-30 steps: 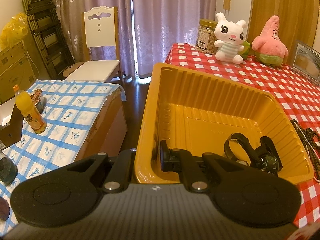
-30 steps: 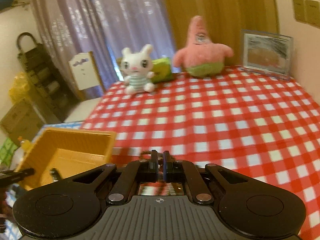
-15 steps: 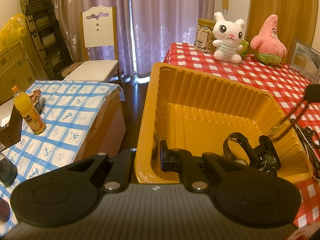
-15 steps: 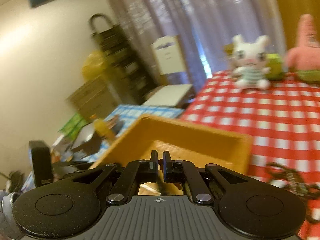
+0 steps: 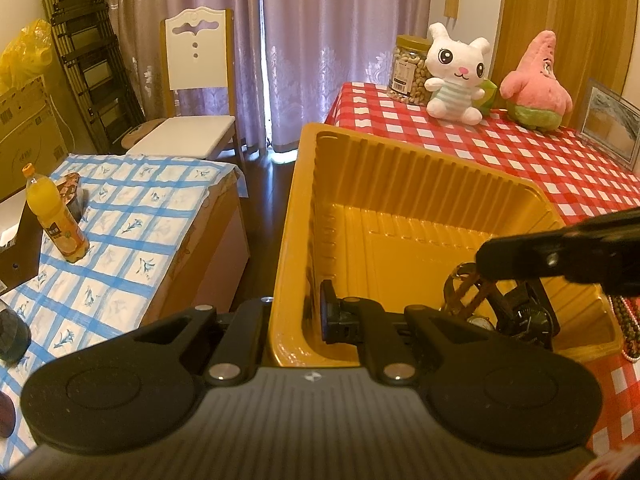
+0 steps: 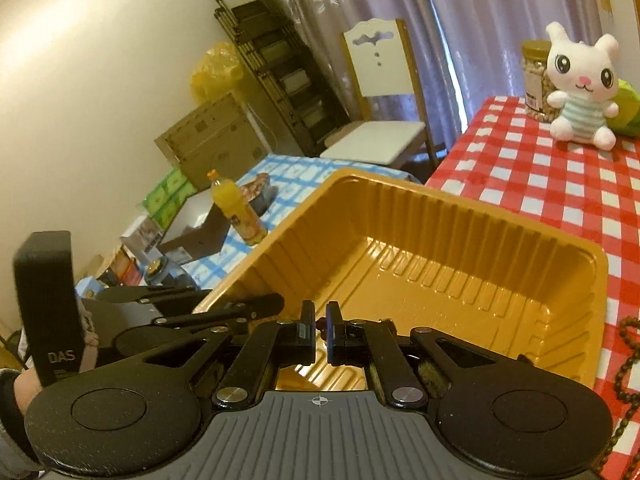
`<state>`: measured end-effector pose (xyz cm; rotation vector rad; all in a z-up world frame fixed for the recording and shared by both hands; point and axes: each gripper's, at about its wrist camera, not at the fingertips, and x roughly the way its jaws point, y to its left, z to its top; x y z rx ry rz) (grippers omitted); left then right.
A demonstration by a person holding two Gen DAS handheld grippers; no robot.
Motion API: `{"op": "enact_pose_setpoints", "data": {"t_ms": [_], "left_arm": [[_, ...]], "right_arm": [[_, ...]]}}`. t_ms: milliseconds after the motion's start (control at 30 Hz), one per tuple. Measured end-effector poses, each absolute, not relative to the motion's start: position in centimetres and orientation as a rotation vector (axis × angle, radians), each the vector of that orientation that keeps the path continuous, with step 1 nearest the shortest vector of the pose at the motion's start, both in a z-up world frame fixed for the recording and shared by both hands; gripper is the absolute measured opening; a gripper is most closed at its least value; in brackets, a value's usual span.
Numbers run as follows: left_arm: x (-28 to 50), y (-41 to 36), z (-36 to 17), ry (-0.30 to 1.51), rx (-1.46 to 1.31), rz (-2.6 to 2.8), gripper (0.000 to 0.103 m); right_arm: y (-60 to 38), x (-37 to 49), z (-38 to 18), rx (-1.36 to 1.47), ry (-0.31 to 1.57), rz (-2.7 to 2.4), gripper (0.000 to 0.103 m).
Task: Organize jewelry
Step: 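Carry the strap into the orange tray and open the right tool, then grasp a dark bead strand from the pile with the right tool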
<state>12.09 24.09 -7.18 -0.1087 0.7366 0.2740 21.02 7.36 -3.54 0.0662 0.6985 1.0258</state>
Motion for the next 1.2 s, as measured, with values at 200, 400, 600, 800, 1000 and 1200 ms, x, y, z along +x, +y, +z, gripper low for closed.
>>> {"op": "enact_pose_setpoints", "data": {"t_ms": [200,400,600,800,1000,1200], "left_arm": [[12.2,24.2,-7.2,0.743,-0.113,0.267,0.008],[12.4,24.3,-7.2,0.744,-0.111,0.258,0.008],[12.5,24.4,-7.2,0.744,-0.112,0.251,0.008],[12.4,24.2,-7.3,0.75,-0.113,0.255,0.008],[12.2,23.8,-7.2,0.751,-0.107,0.28,0.008],[12.2,23.5,-7.0,0.748,-0.096,0.303,0.008]], "right_arm": [[6.4,20.4,-3.1,0.094,0.668,0.996,0.037],[3.4,19.6,-2.4,0.141,0.649,0.917,0.038],[-1.5,18.6,-3.4,0.176,0.679,0.789,0.038],[-7.4,18.0,-4.5,0.227,0.725,0.648,0.038],[-12.5,18.2,-4.5,0.221,0.731,0.543,0.038],[-16.3,18.8,-4.6,0.191,0.733,0.472,0.038]]}}
